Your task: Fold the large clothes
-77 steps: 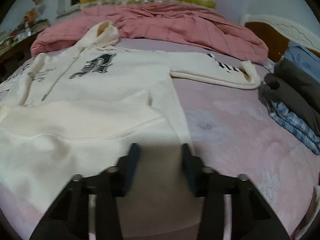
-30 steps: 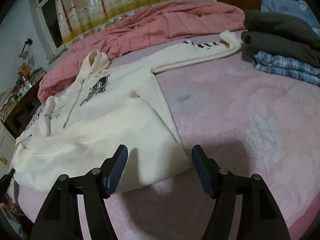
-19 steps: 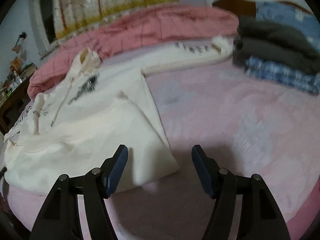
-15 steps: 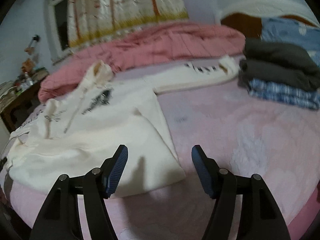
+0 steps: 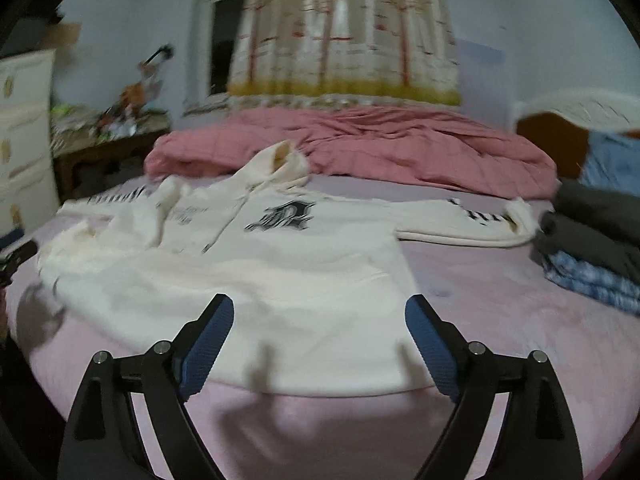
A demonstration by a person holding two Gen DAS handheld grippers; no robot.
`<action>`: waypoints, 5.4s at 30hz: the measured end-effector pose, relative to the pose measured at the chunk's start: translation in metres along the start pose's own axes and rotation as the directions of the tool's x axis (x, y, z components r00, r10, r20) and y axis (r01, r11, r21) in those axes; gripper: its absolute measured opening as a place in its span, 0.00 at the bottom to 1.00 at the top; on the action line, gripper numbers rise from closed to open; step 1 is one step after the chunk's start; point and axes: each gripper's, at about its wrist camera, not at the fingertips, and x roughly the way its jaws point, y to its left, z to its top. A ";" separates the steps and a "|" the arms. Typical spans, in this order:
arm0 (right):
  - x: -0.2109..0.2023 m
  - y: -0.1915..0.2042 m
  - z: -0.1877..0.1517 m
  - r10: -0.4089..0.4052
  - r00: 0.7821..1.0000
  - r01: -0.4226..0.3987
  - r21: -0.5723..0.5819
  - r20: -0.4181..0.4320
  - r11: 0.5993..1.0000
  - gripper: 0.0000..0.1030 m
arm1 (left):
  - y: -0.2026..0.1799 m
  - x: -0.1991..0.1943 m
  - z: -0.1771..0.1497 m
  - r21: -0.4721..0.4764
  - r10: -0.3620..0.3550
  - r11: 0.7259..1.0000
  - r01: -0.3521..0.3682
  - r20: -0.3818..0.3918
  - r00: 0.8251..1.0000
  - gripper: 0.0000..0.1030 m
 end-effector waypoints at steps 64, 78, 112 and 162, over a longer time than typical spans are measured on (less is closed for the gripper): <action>0.004 0.025 -0.020 -0.093 0.994 0.088 -0.086 -0.061 0.992 0.05 | 0.011 0.017 -0.025 0.005 0.099 0.995 -0.100 -0.179 0.979 0.09; 0.020 0.011 -0.009 -0.053 0.991 0.048 -0.041 -0.124 0.998 0.09 | 0.042 0.037 -0.011 -0.072 0.048 0.995 -0.066 -0.237 0.970 0.28; 0.170 -0.038 0.094 -0.043 0.943 0.054 0.022 -0.330 0.998 0.73 | 0.091 0.142 0.066 -0.107 0.016 0.993 -0.042 -0.235 0.972 0.98; 0.127 -0.108 0.097 -0.166 0.981 0.183 0.194 -0.102 0.964 0.71 | 0.142 0.216 0.035 -0.225 0.144 0.942 -0.249 -0.400 0.905 0.19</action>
